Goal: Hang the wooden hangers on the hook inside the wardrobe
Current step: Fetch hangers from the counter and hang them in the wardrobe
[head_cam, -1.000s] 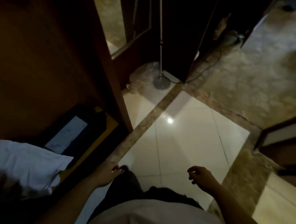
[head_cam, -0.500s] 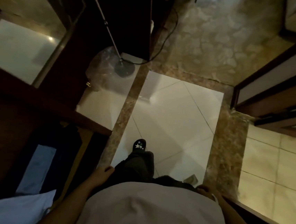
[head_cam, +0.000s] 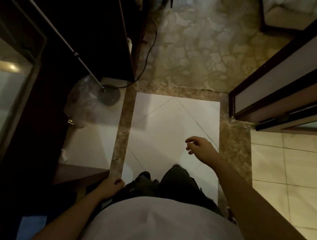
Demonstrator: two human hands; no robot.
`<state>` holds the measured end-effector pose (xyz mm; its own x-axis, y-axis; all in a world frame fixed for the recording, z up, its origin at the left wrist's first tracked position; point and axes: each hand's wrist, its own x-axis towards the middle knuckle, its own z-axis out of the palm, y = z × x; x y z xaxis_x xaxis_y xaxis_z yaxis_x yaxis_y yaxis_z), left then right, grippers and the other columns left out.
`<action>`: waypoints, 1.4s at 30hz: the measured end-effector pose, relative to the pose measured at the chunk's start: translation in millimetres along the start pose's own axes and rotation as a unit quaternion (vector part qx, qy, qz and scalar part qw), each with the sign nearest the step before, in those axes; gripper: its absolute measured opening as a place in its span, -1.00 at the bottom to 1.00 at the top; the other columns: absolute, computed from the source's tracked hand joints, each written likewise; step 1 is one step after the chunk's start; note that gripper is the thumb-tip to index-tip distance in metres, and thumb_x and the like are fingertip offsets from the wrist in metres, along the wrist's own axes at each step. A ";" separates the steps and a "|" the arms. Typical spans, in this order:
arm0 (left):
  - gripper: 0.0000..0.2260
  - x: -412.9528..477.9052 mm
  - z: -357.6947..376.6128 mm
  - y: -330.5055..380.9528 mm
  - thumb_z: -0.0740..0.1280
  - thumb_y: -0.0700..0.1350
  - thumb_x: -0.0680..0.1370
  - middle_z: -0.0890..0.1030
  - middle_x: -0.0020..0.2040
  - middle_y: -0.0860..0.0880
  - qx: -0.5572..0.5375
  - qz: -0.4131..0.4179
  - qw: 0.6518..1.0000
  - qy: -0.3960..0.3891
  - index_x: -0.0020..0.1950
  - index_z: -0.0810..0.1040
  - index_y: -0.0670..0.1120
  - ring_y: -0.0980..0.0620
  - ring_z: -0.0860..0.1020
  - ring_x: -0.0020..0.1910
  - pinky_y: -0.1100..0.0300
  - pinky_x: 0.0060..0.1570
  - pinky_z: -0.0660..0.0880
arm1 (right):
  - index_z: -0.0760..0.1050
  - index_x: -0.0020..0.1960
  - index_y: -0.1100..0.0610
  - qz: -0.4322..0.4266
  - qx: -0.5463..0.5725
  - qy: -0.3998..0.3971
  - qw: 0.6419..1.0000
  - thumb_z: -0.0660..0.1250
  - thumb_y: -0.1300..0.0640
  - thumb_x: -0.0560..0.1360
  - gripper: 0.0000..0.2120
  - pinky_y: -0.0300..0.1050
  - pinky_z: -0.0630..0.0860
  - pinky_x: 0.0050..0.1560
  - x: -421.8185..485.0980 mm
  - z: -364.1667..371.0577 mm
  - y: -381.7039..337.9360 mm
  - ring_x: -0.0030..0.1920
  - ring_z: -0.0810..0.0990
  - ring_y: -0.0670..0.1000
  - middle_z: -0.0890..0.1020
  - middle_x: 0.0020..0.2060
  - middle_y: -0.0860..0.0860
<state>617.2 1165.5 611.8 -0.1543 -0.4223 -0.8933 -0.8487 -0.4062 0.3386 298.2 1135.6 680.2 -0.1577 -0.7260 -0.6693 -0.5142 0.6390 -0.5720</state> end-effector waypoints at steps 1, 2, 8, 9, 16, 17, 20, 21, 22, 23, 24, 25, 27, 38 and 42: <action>-0.85 8.1 -7.6 8.0 0.16 -0.11 0.60 0.56 0.00 -0.20 0.004 0.002 1.000 0.002 -0.10 0.45 -0.13 -0.07 0.52 -0.06 0.15 -0.07 0.44 | 0.48 0.20 0.24 0.001 0.007 0.004 1.000 0.15 0.20 0.57 -0.73 -0.31 0.45 -0.22 7.1 -7.4 -2.5 -0.11 0.57 0.04 0.59 -0.03 0.13; -0.85 15.3 -15.5 17.3 0.17 -0.10 0.60 0.56 0.01 -0.22 0.007 0.004 1.000 0.004 -0.07 0.47 -0.15 -0.10 0.53 -0.02 0.14 -0.05 0.44 | 0.49 0.19 0.24 0.003 0.012 0.005 1.000 0.16 0.20 0.56 -0.74 -0.26 0.48 -0.17 13.9 -14.9 -1.8 -0.10 0.58 0.05 0.58 -0.05 0.12; -0.82 56.6 -61.8 96.9 0.19 -0.07 0.59 0.58 0.06 -0.18 0.022 0.004 0.999 0.033 0.04 0.52 -0.14 -0.11 0.55 0.01 0.08 0.04 0.49 | 0.50 0.14 0.34 0.103 0.020 0.001 0.994 0.16 0.26 0.56 -0.75 0.02 0.59 -0.01 49.1 -70.4 49.9 -0.10 0.60 0.16 0.58 -0.13 0.17; -0.84 62.2 -69.1 117.5 0.19 -0.08 0.59 0.58 0.03 -0.18 0.006 0.007 0.999 0.043 0.01 0.51 -0.13 -0.11 0.55 -0.01 0.06 0.04 0.50 | 0.49 0.16 0.37 0.125 0.027 0.003 0.992 0.15 0.28 0.56 -0.74 -0.07 0.57 -0.11 54.9 -82.8 60.8 -0.15 0.58 0.12 0.57 -0.14 0.18; -0.80 99.2 -122.3 285.2 0.13 -0.16 0.61 0.52 -0.04 -0.18 -0.110 0.075 0.986 0.096 0.09 0.49 -0.23 -0.04 0.50 -0.08 0.19 -0.12 0.42 | 0.51 -0.03 0.26 0.226 0.064 0.025 0.972 0.13 0.17 0.60 -0.77 -0.25 0.53 -0.19 84.4 -176.1 112.3 -0.21 0.51 0.05 0.56 -0.10 0.21; -0.78 104.8 -129.0 303.0 0.14 -0.15 0.61 0.53 -0.01 -0.18 -0.111 0.086 0.985 0.099 0.12 0.48 -0.23 -0.06 0.50 -0.04 0.14 -0.05 0.42 | 0.52 -0.03 0.22 0.233 0.055 0.018 0.971 0.12 0.13 0.60 -0.76 -0.09 0.52 -0.05 90.6 -187.3 114.1 -0.12 0.54 0.13 0.58 -0.04 0.24; -0.75 121.2 -146.1 341.6 0.13 -0.14 0.62 0.54 0.04 -0.18 -0.112 0.101 0.983 0.105 0.20 0.46 -0.23 -0.07 0.52 0.01 0.10 0.02 0.42 | 0.53 0.03 0.31 0.225 0.040 0.011 0.973 0.13 0.15 0.59 -0.72 0.00 0.47 0.02 114.9 -214.5 106.1 -0.04 0.55 0.20 0.59 -0.07 0.25; -0.76 125.2 -151.9 351.1 0.13 -0.14 0.62 0.54 0.04 -0.18 -0.111 0.102 0.983 0.105 0.20 0.46 -0.22 -0.07 0.52 0.01 0.11 0.01 0.40 | 0.52 0.07 0.33 0.217 0.043 0.010 0.975 0.13 0.16 0.59 -0.72 -0.02 0.48 -0.01 124.7 -222.0 97.5 -0.08 0.55 0.16 0.58 -0.11 0.21; -0.77 131.1 -156.9 358.0 0.13 -0.14 0.62 0.54 0.03 -0.18 -0.109 0.099 0.984 0.101 0.18 0.46 -0.22 -0.07 0.52 0.00 0.12 0.00 0.40 | 0.50 0.11 0.33 0.210 0.050 0.006 0.976 0.13 0.17 0.59 -0.72 -0.10 0.49 -0.08 136.0 -230.1 86.4 -0.14 0.54 0.09 0.57 -0.14 0.17; -0.80 137.4 -161.4 361.0 0.14 -0.16 0.61 0.53 0.01 -0.19 -0.110 0.095 0.985 0.095 0.13 0.47 -0.21 -0.08 0.51 -0.01 0.11 -0.01 0.40 | 0.47 0.15 0.34 0.204 0.054 0.000 0.977 0.12 0.19 0.59 -0.72 -0.20 0.48 -0.19 148.2 -238.1 73.7 -0.19 0.52 0.02 0.55 -0.14 0.15; -0.84 143.9 -166.0 361.6 0.14 -0.18 0.61 0.53 -0.03 -0.19 -0.112 0.084 0.986 0.089 0.06 0.48 -0.20 -0.09 0.50 -0.03 0.09 -0.01 0.41 | 0.45 0.17 0.36 0.194 0.053 -0.007 0.980 0.11 0.22 0.59 -0.73 -0.28 0.44 -0.28 162.0 -245.4 60.4 -0.23 0.49 -0.03 0.53 -0.12 0.16; -0.86 149.9 -170.7 361.5 0.15 -0.19 0.61 0.52 -0.06 -0.19 -0.109 0.072 0.988 0.086 -0.02 0.48 -0.18 -0.10 0.50 -0.05 0.05 0.00 0.43 | 0.44 0.19 0.37 0.183 0.048 -0.010 0.982 0.11 0.24 0.59 -0.73 -0.34 0.40 -0.35 177.6 -252.2 47.4 -0.26 0.47 -0.07 0.52 -0.10 0.16; -0.85 161.9 -181.8 358.3 0.16 -0.19 0.60 0.52 -0.11 -0.15 -0.096 0.051 0.991 0.078 -0.11 0.47 -0.12 -0.10 0.51 -0.06 0.05 0.01 0.46 | 0.43 0.21 0.36 0.155 0.058 -0.009 0.986 0.11 0.25 0.59 -0.73 -0.38 0.39 -0.40 211.4 -266.0 14.1 -0.26 0.47 -0.09 0.52 -0.08 0.17; -0.84 239.9 -308.9 396.6 0.16 -0.15 0.60 0.54 -0.02 -0.19 -0.055 -0.011 0.995 0.078 0.04 0.49 -0.19 -0.12 0.53 -0.05 0.19 -0.31 0.38 | 0.43 0.26 0.29 0.046 0.054 0.025 0.997 0.13 0.23 0.58 -0.71 -0.33 0.37 -0.32 384.0 -341.2 -162.4 -0.15 0.51 -0.03 0.54 -0.04 0.11; -0.85 267.2 -362.1 453.5 0.17 -0.16 0.60 0.54 -0.04 -0.18 -0.045 0.029 0.995 0.079 -0.07 0.50 -0.16 -0.11 0.51 -0.03 0.09 -0.13 0.45 | 0.46 0.21 0.29 0.065 0.056 0.022 0.996 0.13 0.25 0.58 -0.74 -0.32 0.35 -0.32 410.2 -356.3 -175.1 -0.18 0.50 -0.03 0.55 -0.11 0.10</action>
<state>374.3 575.1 633.7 -0.1137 -0.5668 -0.8160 -0.7915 -0.4448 0.4192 23.2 635.4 674.7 -0.2538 -0.6445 -0.7212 -0.3897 0.7506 -0.5336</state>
